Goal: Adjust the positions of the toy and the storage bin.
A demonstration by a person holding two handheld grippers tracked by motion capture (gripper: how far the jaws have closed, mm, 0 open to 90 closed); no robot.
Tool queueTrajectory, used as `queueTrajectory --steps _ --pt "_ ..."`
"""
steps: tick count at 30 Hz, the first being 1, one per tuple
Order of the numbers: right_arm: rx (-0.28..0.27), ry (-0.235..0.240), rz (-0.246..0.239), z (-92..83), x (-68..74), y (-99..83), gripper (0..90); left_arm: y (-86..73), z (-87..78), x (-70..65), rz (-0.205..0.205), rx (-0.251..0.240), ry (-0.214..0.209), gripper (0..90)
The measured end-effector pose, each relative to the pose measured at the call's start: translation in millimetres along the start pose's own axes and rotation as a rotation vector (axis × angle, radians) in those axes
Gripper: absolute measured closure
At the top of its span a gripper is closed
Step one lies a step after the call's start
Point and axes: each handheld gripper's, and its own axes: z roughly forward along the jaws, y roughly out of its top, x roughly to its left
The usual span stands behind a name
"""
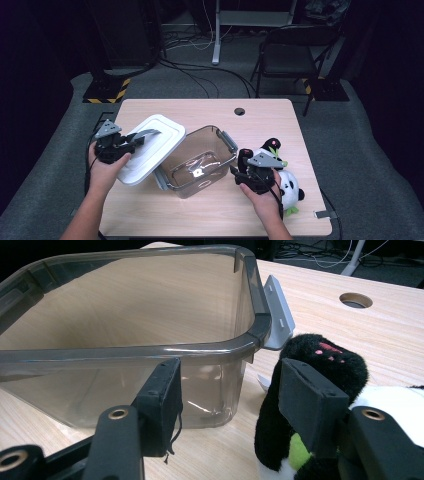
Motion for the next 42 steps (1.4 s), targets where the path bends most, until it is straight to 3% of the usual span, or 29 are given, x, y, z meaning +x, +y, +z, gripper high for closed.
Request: queueTrajectory --steps 5,19,29,42 --pt "-0.001 -0.001 0.000 -0.1 -0.6 -0.3 41.9 -12.7 -7.2 15.3 -0.038 -0.011 0.039 66.7" --pt "-0.004 -0.004 0.006 -0.6 -0.6 -1.0 41.9 -44.8 -21.8 39.1 -0.078 -0.026 0.133 66.7" --pt "-0.004 -0.004 0.003 -0.2 -0.4 -1.5 41.9 -64.9 -19.3 46.4 -0.102 -0.034 0.159 66.7" --pt "-0.007 -0.009 0.003 -1.3 -1.9 -2.5 41.9 -87.4 -10.4 53.9 -0.105 -0.005 0.197 66.7"
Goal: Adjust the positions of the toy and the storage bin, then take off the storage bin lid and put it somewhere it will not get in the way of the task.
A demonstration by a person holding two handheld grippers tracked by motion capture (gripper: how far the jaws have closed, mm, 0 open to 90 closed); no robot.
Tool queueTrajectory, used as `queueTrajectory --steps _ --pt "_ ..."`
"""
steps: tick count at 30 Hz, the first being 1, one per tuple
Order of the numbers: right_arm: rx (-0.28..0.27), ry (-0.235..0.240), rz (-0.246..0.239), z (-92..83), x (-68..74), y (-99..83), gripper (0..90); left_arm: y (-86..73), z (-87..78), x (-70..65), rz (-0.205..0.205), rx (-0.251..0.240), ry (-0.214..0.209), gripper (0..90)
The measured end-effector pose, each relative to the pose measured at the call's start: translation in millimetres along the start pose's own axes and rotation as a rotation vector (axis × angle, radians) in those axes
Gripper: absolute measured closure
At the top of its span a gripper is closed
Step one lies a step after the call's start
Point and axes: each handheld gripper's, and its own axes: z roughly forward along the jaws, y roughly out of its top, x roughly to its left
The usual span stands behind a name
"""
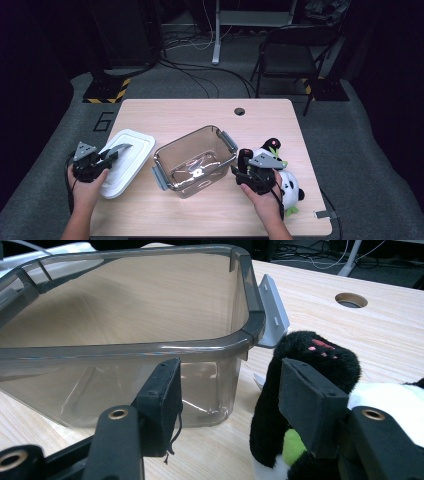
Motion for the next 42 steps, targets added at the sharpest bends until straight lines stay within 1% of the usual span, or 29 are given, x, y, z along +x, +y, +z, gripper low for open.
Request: queueTrajectory --steps 2,4,6,7,10,13,15,16,17,20,23,25,26,27,29,31,32,35,38,39,41,42 --pt "0.002 -0.003 -0.003 0.0 -0.7 -0.4 41.9 -3.8 3.1 2.1 -0.007 0.020 -0.001 66.7" --pt "0.002 -0.005 0.002 -0.4 -0.6 -0.2 41.9 -6.7 5.9 2.7 -0.002 0.033 0.007 66.7" --pt "-0.004 -0.003 -0.004 -1.1 -1.0 0.6 41.9 -9.0 8.2 2.5 0.002 0.032 0.017 66.7" --pt "-0.007 -0.004 -0.006 -1.4 -0.8 0.5 41.8 -10.5 9.6 2.7 0.007 0.023 0.025 66.7" --pt "-0.004 -0.004 -0.006 -1.1 -0.8 0.0 41.9 -14.2 12.0 5.0 0.001 0.038 0.021 66.7" --pt "-0.001 -0.008 -0.014 -0.5 -0.1 -0.1 41.9 -20.0 17.6 6.6 -0.014 0.043 0.004 66.7" --pt "0.000 -0.006 -0.011 -0.2 0.4 -0.1 41.9 -23.2 21.4 6.7 -0.012 0.063 0.005 66.7" --pt "0.001 -0.006 -0.012 0.0 1.0 -0.3 41.9 -25.0 23.9 6.3 -0.005 0.074 0.011 66.7" --pt "0.004 -0.005 -0.016 0.6 1.4 -0.5 41.9 -26.4 26.1 6.3 0.000 0.074 0.015 66.7" --pt "0.006 -0.001 -0.019 1.3 2.6 -0.9 41.8 -28.2 31.1 5.1 0.015 0.103 0.025 66.7" --pt "0.011 0.000 -0.026 2.9 3.1 -1.8 41.9 -32.5 36.7 4.5 0.003 0.116 0.007 66.7" --pt "0.015 0.000 -0.023 3.2 3.1 -2.2 41.8 -33.6 39.1 3.8 0.009 0.134 0.014 66.6" --pt "0.015 -0.001 -0.024 3.2 2.8 -2.2 41.8 -34.3 40.3 3.8 0.010 0.132 0.016 66.5" --pt "0.015 -0.001 -0.023 3.1 2.5 -2.2 41.8 -34.6 40.5 4.1 0.009 0.145 0.015 66.5" --pt "0.013 0.000 -0.016 2.9 1.7 -2.2 41.8 -36.3 42.3 4.9 0.003 0.148 0.019 66.3" --pt "0.011 -0.002 -0.018 2.7 1.1 -2.4 41.8 -37.7 43.2 6.2 0.005 0.171 0.022 66.2" --pt "0.012 -0.001 -0.016 2.8 1.1 -2.5 41.8 -38.2 43.4 6.8 0.003 0.182 0.021 66.2" --pt "0.014 -0.001 -0.018 3.4 1.4 -2.8 41.8 -41.7 46.1 8.6 -0.010 0.192 0.020 66.0" --pt "0.015 -0.001 -0.018 3.6 1.7 -2.6 41.8 -41.0 45.0 9.5 -0.025 0.175 0.012 62.8" --pt "0.013 -0.001 -0.020 3.4 1.5 -2.6 41.8 -41.1 45.7 9.5 -0.031 0.178 0.010 61.0" --pt "0.015 -0.002 -0.018 3.2 1.2 -2.7 41.8 -41.4 46.6 8.5 -0.029 0.197 0.002 56.4" --pt "0.015 -0.002 -0.018 3.0 0.9 -2.7 41.8 -41.4 47.0 7.1 -0.020 0.195 0.003 55.5"
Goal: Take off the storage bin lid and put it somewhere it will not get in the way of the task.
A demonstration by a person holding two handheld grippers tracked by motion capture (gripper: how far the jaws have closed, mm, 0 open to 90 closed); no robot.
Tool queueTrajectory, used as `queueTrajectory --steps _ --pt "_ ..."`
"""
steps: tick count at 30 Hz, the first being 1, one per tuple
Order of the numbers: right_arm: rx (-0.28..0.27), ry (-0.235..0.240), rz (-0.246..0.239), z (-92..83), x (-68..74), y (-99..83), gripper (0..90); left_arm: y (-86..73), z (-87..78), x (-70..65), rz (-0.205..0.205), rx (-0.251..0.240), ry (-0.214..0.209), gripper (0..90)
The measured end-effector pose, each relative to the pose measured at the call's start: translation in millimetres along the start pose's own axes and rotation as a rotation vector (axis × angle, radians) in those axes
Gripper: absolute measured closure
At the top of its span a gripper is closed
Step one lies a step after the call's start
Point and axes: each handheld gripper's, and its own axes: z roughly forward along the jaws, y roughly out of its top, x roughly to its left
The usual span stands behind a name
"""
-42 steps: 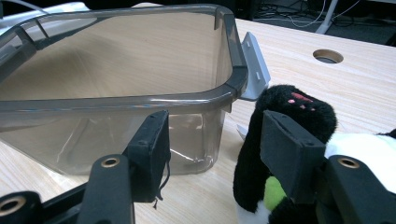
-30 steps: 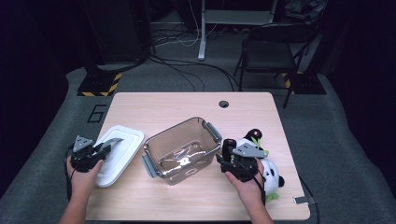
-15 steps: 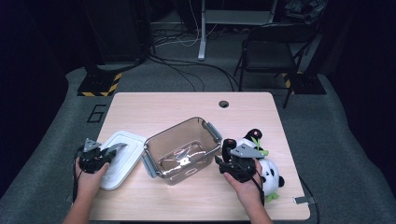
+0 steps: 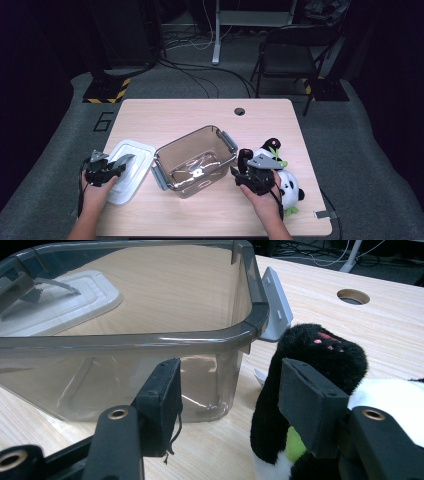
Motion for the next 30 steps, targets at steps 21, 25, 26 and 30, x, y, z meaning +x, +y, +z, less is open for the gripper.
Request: queueTrajectory --steps 21,25,26,30 --pt "0.012 -0.009 0.003 0.0 3.3 5.4 42.1 53.4 -29.8 -28.0 0.065 -0.093 -0.072 48.2" --pt "0.024 0.005 -0.013 5.0 9.3 6.5 42.1 70.4 -31.7 -43.6 0.091 -0.098 -0.140 48.2" --pt "0.026 0.006 -0.013 5.9 10.4 6.8 42.1 73.7 -31.7 -47.9 0.092 -0.108 -0.155 48.2" --pt "0.036 0.007 -0.015 9.5 12.6 7.2 42.1 87.3 -32.4 -63.7 0.115 -0.106 -0.227 48.2"
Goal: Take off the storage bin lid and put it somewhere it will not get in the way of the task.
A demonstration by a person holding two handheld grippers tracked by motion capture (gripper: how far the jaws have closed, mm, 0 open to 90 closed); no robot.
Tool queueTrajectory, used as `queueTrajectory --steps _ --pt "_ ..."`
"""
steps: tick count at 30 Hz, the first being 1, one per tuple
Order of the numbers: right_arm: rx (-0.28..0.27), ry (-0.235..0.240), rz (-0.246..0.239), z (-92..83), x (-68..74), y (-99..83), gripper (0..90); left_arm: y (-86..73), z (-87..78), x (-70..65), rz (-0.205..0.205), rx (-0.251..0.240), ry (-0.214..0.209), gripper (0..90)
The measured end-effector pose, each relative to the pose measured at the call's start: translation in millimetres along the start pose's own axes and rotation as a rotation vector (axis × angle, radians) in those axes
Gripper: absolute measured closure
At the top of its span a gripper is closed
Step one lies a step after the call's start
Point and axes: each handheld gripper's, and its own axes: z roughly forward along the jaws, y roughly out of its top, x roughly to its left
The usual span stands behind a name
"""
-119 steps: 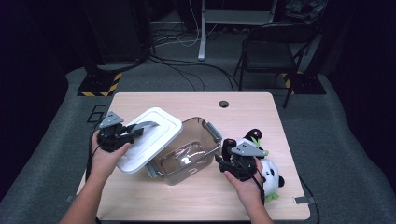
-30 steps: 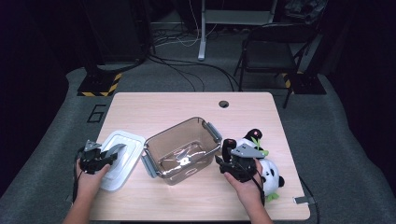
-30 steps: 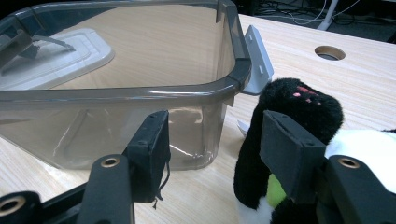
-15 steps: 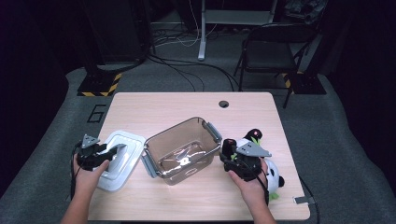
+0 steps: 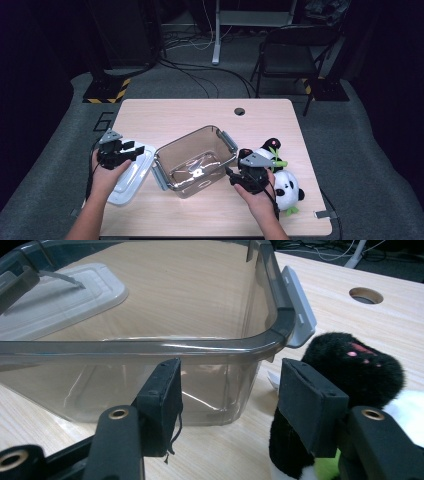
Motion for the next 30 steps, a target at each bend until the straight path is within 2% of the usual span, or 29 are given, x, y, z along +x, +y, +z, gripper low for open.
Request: queueTrajectory --steps 3,6,11,12,14,19,20,25,28,30 --pt "0.006 0.004 -0.006 2.2 1.9 -0.3 42.2 9.8 4.9 -12.7 0.028 0.000 -0.072 48.1" --pt "0.009 0.005 -0.009 3.2 3.4 -0.5 42.2 15.6 9.9 -23.9 0.076 0.018 -0.105 48.1" --pt "0.008 0.004 -0.008 3.5 3.9 -0.4 42.4 18.0 19.6 -34.0 0.098 0.040 -0.133 50.0" --pt "0.006 0.006 -0.009 3.5 4.2 -0.4 42.4 18.0 21.7 -35.7 0.095 0.031 -0.138 51.6" --pt "0.006 0.007 -0.012 3.5 5.0 0.1 42.5 18.7 23.6 -38.1 0.102 0.043 -0.156 55.1" --pt "0.003 0.011 -0.015 4.3 7.3 1.5 42.6 16.5 27.6 -43.5 0.125 0.068 -0.152 61.4" --pt "0.003 0.010 -0.017 4.7 7.5 1.7 42.6 15.2 27.5 -44.4 0.128 0.064 -0.140 61.9" --pt "0.002 0.020 -0.007 6.6 8.7 2.7 42.6 6.6 24.4 -41.5 0.109 0.083 -0.143 67.0" --pt "-0.001 0.033 -0.015 9.1 11.0 4.3 42.6 0.3 18.6 -38.3 0.067 0.061 -0.170 66.5" --pt "-0.002 0.039 -0.022 11.4 12.6 5.7 42.6 -2.3 14.9 -37.5 0.062 0.062 -0.177 66.2"
